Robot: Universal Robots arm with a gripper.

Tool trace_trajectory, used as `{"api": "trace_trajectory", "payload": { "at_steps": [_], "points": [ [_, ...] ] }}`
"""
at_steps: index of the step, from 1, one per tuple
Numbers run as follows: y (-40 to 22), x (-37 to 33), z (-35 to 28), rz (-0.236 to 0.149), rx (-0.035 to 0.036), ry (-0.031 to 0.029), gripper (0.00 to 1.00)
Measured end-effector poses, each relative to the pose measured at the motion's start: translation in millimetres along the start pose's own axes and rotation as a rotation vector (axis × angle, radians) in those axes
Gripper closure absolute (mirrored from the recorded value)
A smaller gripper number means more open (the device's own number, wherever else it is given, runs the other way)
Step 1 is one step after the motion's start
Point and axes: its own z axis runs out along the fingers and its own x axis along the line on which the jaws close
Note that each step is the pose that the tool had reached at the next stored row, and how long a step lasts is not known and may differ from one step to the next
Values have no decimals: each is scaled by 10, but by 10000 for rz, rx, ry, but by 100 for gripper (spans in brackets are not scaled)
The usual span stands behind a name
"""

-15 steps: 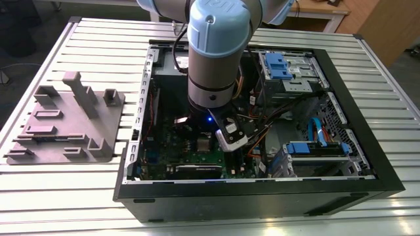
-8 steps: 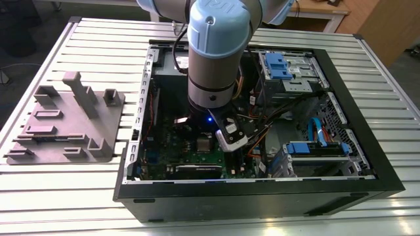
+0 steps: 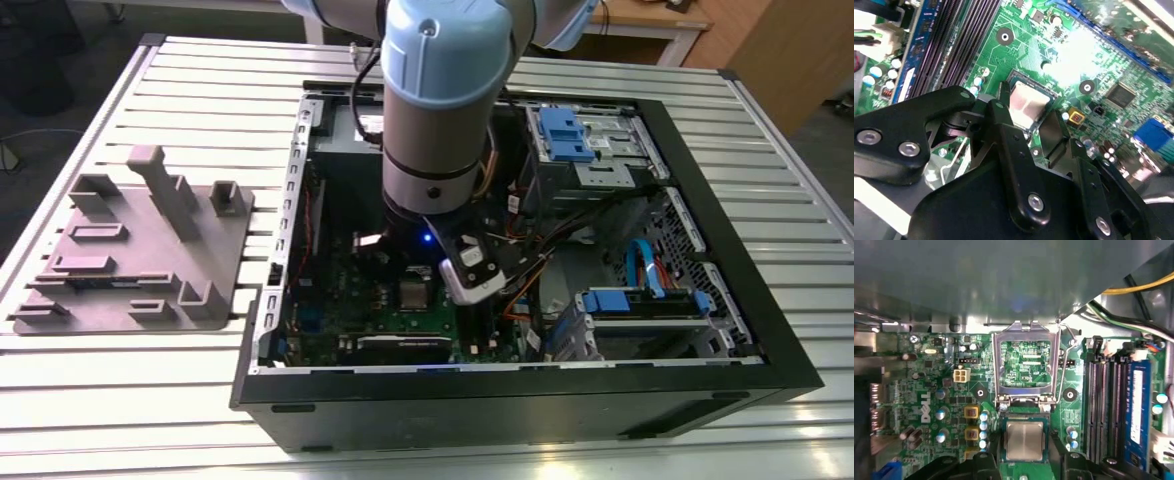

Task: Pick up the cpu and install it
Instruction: 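Place the cpu into insertion slot, then close the cpu cover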

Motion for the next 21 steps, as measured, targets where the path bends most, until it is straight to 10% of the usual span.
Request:
{"api": "trace_trajectory", "payload": {
  "at_steps": [13, 21],
  "points": [
    [-3, 0, -113, -2, -1, 43, 90],
    [-3, 0, -113, -2, -1, 46, 90]
  ]
}}
